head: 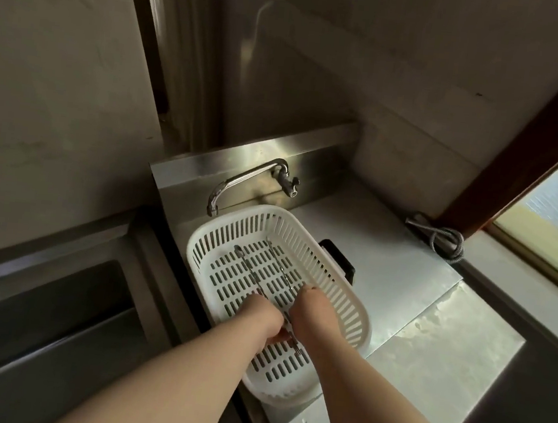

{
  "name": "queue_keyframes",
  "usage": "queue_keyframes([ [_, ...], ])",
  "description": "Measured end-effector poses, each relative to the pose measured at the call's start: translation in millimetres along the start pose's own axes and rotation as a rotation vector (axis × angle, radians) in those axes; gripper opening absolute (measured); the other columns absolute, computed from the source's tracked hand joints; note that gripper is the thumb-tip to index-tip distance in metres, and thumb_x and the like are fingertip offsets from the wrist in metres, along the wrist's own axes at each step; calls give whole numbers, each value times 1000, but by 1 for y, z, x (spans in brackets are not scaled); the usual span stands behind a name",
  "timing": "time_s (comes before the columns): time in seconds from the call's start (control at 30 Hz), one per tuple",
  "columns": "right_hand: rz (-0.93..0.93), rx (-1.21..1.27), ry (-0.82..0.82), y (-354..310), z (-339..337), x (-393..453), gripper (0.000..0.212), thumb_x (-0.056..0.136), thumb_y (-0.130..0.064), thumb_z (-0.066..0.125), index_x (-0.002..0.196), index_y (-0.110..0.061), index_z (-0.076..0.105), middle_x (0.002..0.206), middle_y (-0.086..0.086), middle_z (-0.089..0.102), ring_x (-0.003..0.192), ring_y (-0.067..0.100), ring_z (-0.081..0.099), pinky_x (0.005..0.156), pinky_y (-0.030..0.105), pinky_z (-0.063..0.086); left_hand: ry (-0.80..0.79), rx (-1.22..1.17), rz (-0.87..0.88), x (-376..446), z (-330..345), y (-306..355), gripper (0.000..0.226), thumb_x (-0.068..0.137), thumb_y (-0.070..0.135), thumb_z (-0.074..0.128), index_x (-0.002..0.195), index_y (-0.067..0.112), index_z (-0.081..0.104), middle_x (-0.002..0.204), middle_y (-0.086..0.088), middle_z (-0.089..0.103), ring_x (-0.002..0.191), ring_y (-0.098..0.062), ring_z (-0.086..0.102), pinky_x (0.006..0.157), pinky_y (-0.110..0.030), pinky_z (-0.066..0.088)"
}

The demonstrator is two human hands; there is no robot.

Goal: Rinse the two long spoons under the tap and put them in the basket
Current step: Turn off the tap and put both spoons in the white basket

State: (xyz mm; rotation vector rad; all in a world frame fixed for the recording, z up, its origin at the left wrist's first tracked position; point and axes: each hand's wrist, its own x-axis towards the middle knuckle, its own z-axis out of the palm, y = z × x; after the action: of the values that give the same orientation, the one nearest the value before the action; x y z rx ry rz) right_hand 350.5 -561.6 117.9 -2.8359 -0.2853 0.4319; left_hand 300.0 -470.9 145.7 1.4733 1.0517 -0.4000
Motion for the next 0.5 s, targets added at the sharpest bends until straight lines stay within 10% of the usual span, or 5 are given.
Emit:
queue_keyframes([
  [0.5, -126, -44, 35, 11, 16, -10, 24, 88, 3, 45, 100, -10, 60, 96, 7, 59, 76, 21, 60, 72, 38, 58, -101, -6, -67, -3, -3, -8, 27, 87, -10, 57, 111, 1, 64, 101, -19, 68, 80, -35, 72, 54, -40, 62],
])
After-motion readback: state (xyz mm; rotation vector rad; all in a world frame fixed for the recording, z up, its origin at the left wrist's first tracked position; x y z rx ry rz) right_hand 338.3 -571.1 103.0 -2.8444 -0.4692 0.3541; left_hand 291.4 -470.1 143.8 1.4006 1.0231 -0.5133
